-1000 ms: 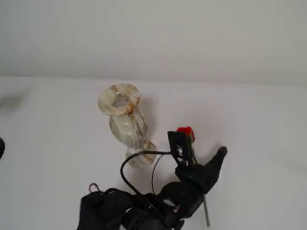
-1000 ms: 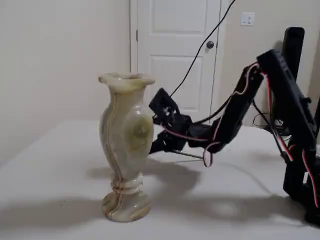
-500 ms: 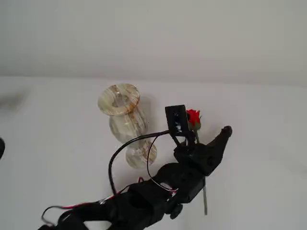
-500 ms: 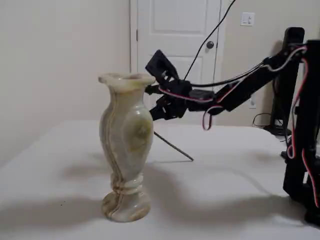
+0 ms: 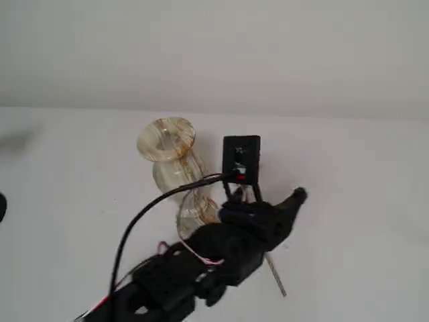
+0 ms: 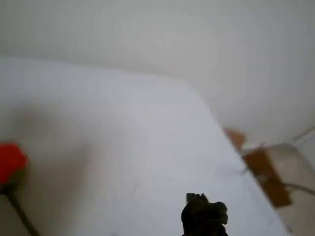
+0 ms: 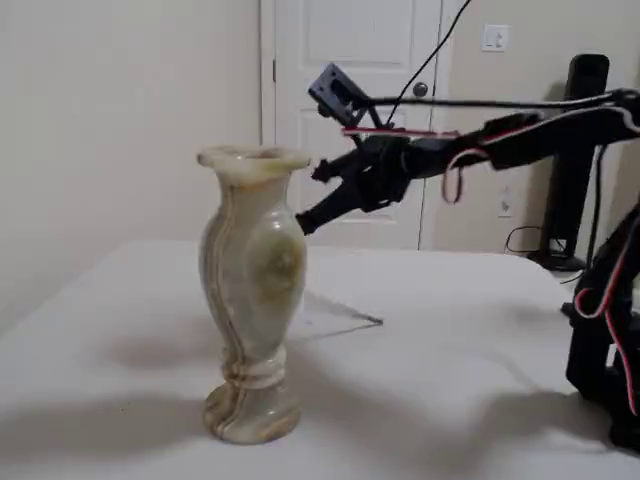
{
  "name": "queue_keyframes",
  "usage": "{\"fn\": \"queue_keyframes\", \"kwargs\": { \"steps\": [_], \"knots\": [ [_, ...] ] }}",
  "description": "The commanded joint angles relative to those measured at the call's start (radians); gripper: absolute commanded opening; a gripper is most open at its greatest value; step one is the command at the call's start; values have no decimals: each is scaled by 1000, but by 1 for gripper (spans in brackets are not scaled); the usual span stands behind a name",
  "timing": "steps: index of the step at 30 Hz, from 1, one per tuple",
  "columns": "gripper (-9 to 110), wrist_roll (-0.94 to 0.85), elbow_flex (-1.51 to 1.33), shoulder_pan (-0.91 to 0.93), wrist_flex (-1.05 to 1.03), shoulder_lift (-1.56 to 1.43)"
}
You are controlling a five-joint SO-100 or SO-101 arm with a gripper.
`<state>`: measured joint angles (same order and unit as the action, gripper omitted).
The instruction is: Pick up rose from vase and place it onto the table
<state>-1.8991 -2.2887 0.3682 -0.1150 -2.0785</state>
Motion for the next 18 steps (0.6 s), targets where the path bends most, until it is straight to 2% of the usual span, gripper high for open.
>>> {"fn": "queue_keyframes", "kwargs": {
  "steps": [1,4,6,13,18],
  "knots": [
    [46,69,137,-8,-156,-72],
    [46,86,135,8,-52,-38],
    [42,190,156,18,-9,-29],
    [36,805,453,2,-500,-91],
    [17,1186,586,-71,-850,-135]
  ]
}}
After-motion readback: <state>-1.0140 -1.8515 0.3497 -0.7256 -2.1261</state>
